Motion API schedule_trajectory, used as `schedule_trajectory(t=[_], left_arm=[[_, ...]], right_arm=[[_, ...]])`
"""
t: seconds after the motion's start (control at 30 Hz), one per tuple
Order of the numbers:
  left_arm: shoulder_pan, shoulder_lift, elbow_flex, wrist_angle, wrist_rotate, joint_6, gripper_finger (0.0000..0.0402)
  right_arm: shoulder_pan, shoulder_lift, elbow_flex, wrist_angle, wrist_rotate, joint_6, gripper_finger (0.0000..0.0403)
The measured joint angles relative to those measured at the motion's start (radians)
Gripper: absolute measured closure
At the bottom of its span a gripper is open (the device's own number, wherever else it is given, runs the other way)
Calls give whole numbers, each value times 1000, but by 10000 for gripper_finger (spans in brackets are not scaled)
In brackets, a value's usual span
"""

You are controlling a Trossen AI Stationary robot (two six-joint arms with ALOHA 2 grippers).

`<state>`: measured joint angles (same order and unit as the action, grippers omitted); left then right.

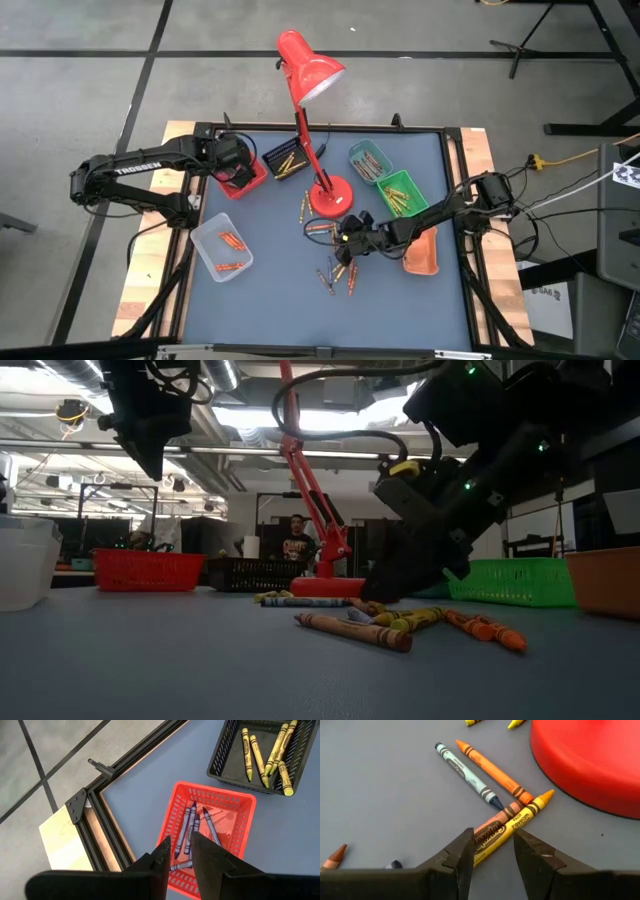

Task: Sort crayons
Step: Put the yellow crayon into the middle right green bin

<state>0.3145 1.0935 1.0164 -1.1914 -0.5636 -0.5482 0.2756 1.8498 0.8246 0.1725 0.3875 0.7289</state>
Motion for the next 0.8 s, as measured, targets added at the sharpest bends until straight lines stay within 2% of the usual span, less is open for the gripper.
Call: schedule_trajectory(t=[0.8], left_arm=[[0, 0, 0, 27, 0, -1, 342]], right_arm=[[-1, 25, 29, -44, 67, 20, 262]])
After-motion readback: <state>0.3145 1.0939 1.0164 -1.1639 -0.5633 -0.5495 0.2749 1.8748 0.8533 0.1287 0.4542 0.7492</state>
